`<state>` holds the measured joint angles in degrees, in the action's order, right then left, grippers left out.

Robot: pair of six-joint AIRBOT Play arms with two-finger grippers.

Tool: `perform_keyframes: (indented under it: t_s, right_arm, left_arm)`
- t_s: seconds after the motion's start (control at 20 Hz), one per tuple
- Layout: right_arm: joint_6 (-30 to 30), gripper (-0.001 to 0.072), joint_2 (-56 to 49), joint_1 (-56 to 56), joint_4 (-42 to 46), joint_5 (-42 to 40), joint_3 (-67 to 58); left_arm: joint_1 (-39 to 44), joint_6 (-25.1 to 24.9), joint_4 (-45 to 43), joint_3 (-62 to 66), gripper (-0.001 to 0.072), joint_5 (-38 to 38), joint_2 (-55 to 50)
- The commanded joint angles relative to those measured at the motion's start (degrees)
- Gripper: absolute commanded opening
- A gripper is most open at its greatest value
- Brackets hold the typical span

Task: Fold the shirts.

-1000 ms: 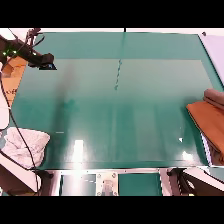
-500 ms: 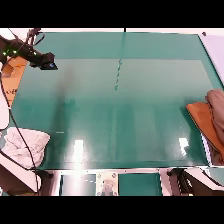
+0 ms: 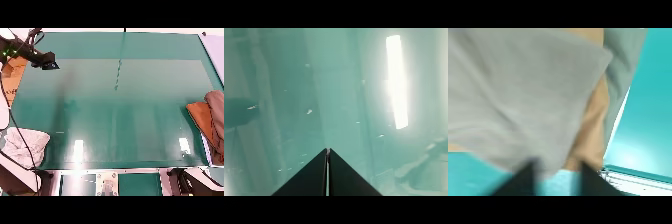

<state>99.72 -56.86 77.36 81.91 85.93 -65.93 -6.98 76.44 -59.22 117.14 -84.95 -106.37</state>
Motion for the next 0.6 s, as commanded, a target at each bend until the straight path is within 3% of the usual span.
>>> perform_keyframes:
  t_s: [0.0,0.3,0.55]
  right_arm:
    - [3.3,0.0023,0.0,-5.4,-5.2,2.0,-10.7]
    - [0.7,0.0020,0.0,-35.3,-9.3,-5.6,-6.9]
    - [-0.3,0.0020,0.0,-65.1,-8.2,-15.5,9.1]
  left_arm:
    - [0.1,0.0,1.8,0.0,0.0021,0.1,1.5]
    - [2.6,0.0,1.7,-3.9,0.0021,-2.2,10.9]
    - [12.9,0.2,0.5,-29.7,0.0021,2.0,24.7]
